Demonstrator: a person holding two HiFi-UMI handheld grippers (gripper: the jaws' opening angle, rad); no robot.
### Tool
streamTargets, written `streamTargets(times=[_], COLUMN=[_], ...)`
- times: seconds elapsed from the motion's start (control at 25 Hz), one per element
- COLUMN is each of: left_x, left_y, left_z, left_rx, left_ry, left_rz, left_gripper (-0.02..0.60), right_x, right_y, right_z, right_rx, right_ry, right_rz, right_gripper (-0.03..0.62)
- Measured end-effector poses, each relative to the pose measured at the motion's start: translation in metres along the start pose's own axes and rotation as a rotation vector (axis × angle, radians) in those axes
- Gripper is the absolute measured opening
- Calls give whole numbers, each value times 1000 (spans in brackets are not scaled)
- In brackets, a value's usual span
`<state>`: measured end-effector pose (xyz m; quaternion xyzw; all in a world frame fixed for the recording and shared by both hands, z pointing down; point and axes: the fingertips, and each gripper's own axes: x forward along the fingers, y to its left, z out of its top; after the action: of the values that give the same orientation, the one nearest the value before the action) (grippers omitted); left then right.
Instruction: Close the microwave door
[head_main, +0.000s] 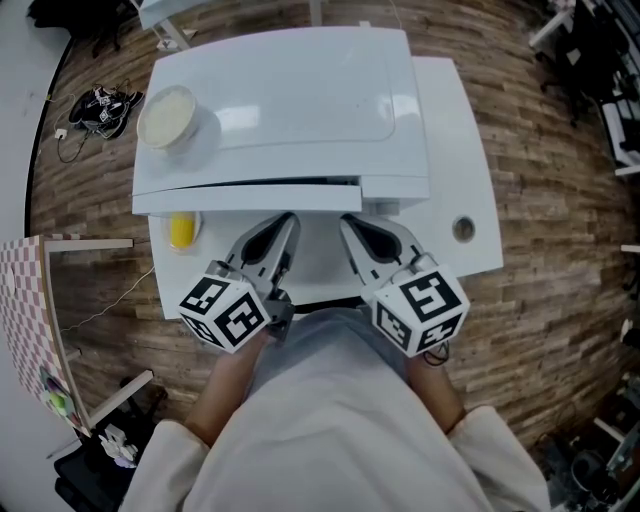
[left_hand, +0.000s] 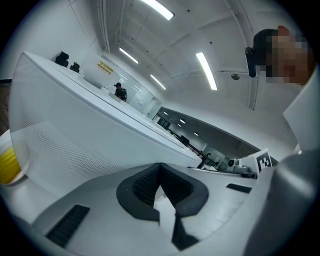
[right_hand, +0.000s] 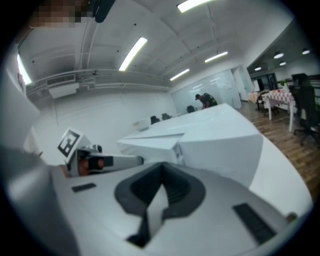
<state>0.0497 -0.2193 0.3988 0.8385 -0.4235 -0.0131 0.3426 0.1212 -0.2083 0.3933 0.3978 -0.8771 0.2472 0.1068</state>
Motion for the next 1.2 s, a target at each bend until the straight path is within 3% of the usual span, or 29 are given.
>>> streamTargets(times=[0.6,1.2], left_x=[7,8], left_y=[6,-7], left_z=[7,2], left_rx=[13,-7], left_ry=[-3,7], left_rz=[-12,-40], left_gripper=[18,18], right_x=[12,-1], right_y=[-10,-4], right_z=[7,20], right_rx=[-18,-32], right_ry=[-3,-45], right_rz=[-33,38], right_gripper=[21,21])
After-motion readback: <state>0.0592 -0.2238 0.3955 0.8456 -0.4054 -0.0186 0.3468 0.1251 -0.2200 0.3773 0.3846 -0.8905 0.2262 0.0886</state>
